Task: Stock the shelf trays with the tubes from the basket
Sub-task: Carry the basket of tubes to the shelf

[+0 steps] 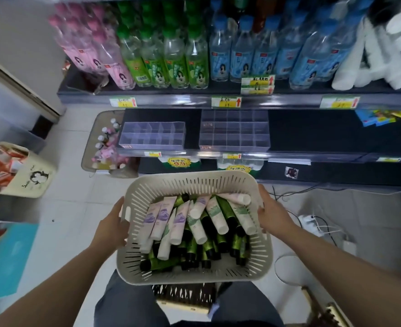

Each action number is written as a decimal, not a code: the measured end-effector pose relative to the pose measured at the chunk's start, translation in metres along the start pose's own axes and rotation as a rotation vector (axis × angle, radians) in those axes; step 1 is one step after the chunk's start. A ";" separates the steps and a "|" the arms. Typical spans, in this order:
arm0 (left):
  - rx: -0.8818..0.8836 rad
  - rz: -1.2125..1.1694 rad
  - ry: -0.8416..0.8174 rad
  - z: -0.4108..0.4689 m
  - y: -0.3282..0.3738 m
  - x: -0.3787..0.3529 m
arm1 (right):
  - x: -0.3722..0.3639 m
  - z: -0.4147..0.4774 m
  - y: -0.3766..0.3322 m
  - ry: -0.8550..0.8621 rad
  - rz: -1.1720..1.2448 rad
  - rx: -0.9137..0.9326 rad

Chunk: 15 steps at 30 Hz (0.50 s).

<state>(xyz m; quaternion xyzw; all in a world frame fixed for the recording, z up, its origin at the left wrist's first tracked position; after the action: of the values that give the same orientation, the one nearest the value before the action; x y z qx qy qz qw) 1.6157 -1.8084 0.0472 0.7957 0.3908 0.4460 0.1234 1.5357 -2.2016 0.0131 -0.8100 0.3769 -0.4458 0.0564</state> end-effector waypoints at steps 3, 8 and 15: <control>-0.018 0.008 -0.032 0.037 0.008 -0.010 | -0.005 0.025 0.002 0.026 0.023 -0.050; -0.106 0.057 -0.152 0.113 0.017 -0.023 | -0.025 0.067 -0.007 0.056 0.064 -0.112; -0.211 0.120 -0.288 0.211 0.018 -0.037 | -0.055 0.126 -0.019 0.180 0.213 -0.193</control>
<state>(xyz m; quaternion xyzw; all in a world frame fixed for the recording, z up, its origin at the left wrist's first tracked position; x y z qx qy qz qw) 1.7847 -1.8153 -0.0860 0.8557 0.2723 0.3726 0.2339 1.6251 -2.1826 -0.0909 -0.7237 0.5053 -0.4699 -0.0085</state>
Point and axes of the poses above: each hand's wrist, its own z-axis towards the middle knuckle, its own x-axis out of the back of the hand, y = z × x, the point moved 7 cm from there along z, towards the middle knuckle, and after that the axes turned 9 degrees about -z, right-handed, at the moved point
